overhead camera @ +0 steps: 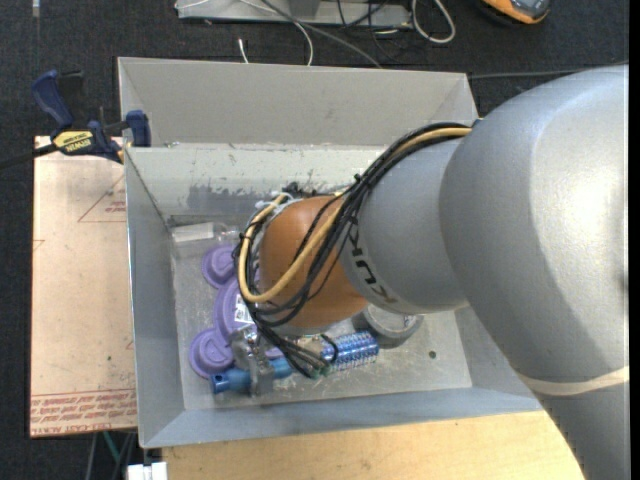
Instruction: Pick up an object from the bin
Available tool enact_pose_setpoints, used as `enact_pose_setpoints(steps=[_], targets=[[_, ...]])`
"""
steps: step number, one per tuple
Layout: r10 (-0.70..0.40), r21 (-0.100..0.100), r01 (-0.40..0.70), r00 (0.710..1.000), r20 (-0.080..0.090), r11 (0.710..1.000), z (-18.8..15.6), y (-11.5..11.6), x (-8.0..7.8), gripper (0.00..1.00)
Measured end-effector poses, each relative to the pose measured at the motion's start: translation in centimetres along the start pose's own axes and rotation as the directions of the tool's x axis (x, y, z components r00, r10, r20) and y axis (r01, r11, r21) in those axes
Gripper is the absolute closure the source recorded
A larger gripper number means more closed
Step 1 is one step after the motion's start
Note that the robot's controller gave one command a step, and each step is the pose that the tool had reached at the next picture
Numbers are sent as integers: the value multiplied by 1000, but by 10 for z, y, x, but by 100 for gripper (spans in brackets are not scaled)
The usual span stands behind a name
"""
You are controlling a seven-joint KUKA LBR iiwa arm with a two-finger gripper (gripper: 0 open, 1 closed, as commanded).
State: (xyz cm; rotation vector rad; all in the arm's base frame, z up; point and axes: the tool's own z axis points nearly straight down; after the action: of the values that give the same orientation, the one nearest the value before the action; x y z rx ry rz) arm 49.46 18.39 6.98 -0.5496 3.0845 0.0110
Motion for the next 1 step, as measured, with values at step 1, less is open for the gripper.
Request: enact_pose_setpoints(steps=[1], targets=[[0,0,0,1000,0,1000,0,0,0,100]])
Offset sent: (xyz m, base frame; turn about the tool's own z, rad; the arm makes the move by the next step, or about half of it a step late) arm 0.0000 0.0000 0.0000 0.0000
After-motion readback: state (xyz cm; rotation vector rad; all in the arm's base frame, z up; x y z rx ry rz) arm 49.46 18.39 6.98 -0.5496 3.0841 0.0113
